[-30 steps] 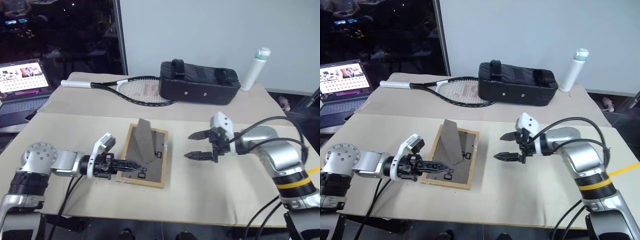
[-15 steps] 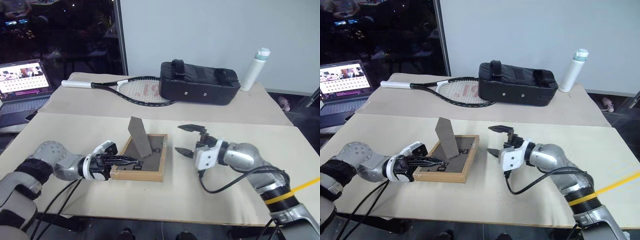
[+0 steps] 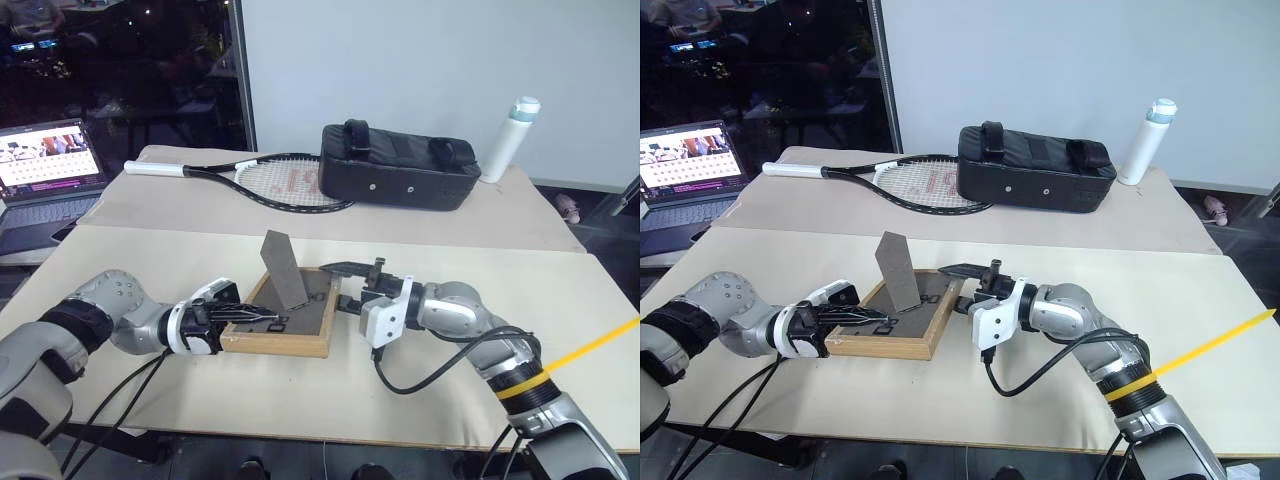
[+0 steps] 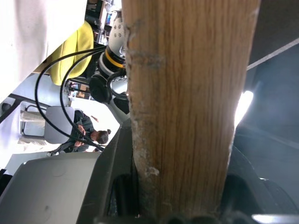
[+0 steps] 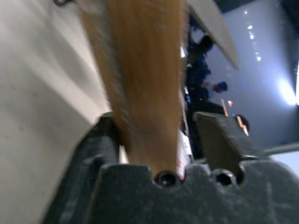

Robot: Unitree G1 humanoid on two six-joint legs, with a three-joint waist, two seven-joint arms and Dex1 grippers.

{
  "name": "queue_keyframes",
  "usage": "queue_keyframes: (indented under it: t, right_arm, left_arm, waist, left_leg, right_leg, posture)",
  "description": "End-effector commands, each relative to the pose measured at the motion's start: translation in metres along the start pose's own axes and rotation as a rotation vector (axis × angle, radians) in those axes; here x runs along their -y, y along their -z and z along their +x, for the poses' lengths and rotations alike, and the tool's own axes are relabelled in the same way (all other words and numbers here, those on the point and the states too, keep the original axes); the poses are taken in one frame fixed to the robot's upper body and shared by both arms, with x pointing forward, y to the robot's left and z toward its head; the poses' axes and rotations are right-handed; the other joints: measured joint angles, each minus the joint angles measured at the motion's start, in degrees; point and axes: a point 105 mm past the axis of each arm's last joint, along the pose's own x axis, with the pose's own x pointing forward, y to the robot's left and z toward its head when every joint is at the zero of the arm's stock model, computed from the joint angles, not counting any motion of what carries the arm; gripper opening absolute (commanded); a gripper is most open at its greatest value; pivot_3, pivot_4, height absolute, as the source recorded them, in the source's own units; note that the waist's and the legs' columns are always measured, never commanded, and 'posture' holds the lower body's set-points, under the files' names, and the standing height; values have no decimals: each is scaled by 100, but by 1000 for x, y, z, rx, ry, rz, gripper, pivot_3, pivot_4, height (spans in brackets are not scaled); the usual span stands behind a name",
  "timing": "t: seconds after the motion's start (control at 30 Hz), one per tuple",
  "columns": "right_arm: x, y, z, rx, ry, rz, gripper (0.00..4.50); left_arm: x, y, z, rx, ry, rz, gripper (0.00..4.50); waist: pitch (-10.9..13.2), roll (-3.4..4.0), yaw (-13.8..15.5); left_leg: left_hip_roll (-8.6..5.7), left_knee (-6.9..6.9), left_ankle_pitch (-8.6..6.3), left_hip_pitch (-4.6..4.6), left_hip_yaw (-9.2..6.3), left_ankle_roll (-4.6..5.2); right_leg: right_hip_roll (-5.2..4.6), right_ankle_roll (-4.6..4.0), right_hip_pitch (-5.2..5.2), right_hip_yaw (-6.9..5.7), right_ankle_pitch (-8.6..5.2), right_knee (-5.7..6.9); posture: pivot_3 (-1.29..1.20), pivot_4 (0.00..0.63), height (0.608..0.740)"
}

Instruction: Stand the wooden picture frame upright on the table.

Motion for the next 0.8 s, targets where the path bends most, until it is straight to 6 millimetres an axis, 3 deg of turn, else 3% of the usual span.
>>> queue_keyframes:
  t: [0.03,0.13,0.27,0.33,0.4,0.47,0.5,0.63,0.67,0.8]
  right_arm:
    - [18,-1,-7,18,73,67,1275]
    - [22,7,-12,-7,86,100,1275]
    - [26,19,-21,-51,99,127,1279]
    - [27,25,-26,-73,102,136,1283]
    - [28,28,-29,-80,109,144,1305]
    - [28,28,-29,-78,108,142,1310]
    - [28,28,-29,-75,106,144,1311]
    - [26,27,-27,-60,100,156,1284]
    - [25,27,-28,-58,99,163,1266]
    - [26,36,-34,-80,106,248,1239]
  left_arm:
    - [8,-2,-3,15,-16,68,1158]
    - [12,-4,-5,44,-54,264,1158]
    - [60,3,-16,170,182,646,1158]
    - [54,5,-17,208,23,898,1158]
    - [50,8,-20,222,-20,893,1158]
    - [44,11,-22,225,-39,846,2287]
    - [42,12,-23,225,-42,817,2532]
    - [42,12,-24,248,-26,799,4233]
    - [43,12,-26,255,-33,809,4473]
    - [47,16,-39,299,-109,893,4500]
  waist:
    - [0,-1,-1]
    - [1,1,-19]
    - [4,3,-24]
    - [5,5,-11]
    - [4,4,12]
    - [5,-7,69]
    - [3,-17,98]
    - [13,-11,115]
    - [14,-12,121]
    - [14,-10,66]
  left_leg:
    - [0,0,0,0,0,0]
    - [0,4,0,1,-1,1]
    - [1,4,1,1,0,0]
    - [2,7,2,2,-2,-1]
    - [1,8,4,7,0,-5]
    - [1,11,9,10,-3,-3]
    - [1,11,14,10,-6,-1]
    - [-1,22,18,9,-4,-1]
    - [-1,22,18,10,-5,-1]
    - [0,5,18,10,-4,-1]
  right_leg:
    - [0,0,1,0,0,1]
    - [0,0,-3,1,-1,15]
    - [0,-35,-11,3,14,37]
    - [1,-39,-14,0,13,50]
    - [-1,-41,-8,1,12,52]
    - [0,-41,-5,-2,12,53]
    - [0,-37,-4,-8,9,53]
    - [-2,-15,0,-4,5,52]
    - [-2,-15,-1,-6,5,52]
    - [0,-25,-10,-5,3,55]
  posture:
    - [0,150,709]
    - [0,150,709]
    - [0,150,709]
    - [0,150,709]
    - [0,150,709]
    - [0,150,709]
    - [0,150,709]
    - [0,150,709]
    - [0,150,709]
    - [0,150,709]
